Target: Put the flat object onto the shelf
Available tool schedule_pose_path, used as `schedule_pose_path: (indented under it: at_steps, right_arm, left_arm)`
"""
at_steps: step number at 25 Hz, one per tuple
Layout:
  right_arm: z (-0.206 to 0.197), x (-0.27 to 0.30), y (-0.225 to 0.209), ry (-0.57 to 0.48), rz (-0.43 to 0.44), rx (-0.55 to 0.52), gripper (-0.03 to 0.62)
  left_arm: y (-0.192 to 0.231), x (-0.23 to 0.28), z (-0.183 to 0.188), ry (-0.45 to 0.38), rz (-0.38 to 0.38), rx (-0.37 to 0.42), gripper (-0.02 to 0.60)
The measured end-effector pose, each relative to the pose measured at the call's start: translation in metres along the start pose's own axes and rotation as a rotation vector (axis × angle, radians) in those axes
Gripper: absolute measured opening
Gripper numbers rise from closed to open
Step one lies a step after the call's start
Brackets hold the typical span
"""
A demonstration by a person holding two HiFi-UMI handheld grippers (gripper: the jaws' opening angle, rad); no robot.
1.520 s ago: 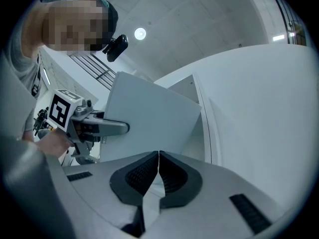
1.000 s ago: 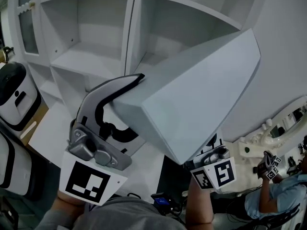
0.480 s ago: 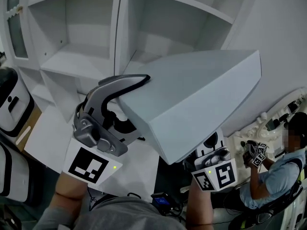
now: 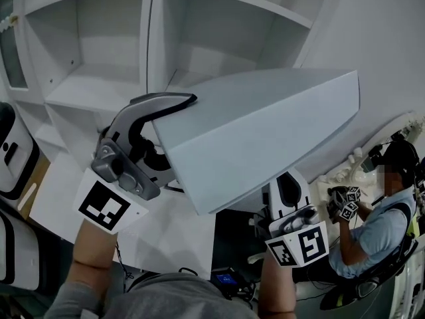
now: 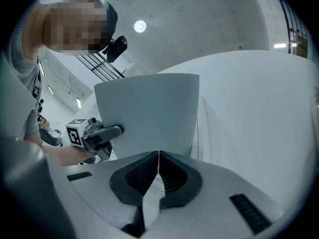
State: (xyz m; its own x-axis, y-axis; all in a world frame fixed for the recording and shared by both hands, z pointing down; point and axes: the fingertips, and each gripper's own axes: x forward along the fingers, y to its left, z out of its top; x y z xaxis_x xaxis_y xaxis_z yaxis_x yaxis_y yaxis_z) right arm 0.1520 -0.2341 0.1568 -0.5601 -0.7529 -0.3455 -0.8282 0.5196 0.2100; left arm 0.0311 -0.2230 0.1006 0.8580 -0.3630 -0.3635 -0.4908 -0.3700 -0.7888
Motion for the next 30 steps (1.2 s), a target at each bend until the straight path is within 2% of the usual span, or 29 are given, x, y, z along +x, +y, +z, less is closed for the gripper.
schedule_pose_path:
  at_steps: [3, 6, 12, 15, 19, 23, 30]
  right_arm:
    - [0.000, -0.001, 0.001, 0.006, -0.006, -0.006, 0.028]
    - [0.000, -0.004, 0.003, 0.016, -0.013, -0.013, 0.028]
    - [-0.002, -0.005, 0.005, 0.030, -0.027, -0.017, 0.029]
    - [-0.002, -0.004, 0.008, 0.035, -0.027, -0.020, 0.029]
    - [-0.002, -0.003, 0.012, 0.044, -0.030, -0.023, 0.029]
    - [-0.002, -0.004, 0.015, 0.051, -0.035, -0.025, 0.028]
    - [0.000, -0.004, 0.016, 0.056, -0.039, -0.034, 0.029]
  left_arm:
    - [0.004, -0.002, 0.001, -0.069, -0.022, -0.040, 0.276]
    - [0.005, -0.003, 0.005, -0.103, -0.035, -0.064, 0.275]
    - [0.004, -0.004, 0.015, -0.134, -0.066, -0.035, 0.263]
    - [0.010, -0.014, 0.025, -0.215, -0.066, -0.066, 0.262]
    - [0.015, -0.022, 0.033, -0.306, -0.066, -0.016, 0.264]
    - [0.012, -0.022, 0.020, -0.310, -0.075, 0.010, 0.265]
    - [0.022, -0.027, 0.001, -0.312, -0.020, -0.084, 0.279]
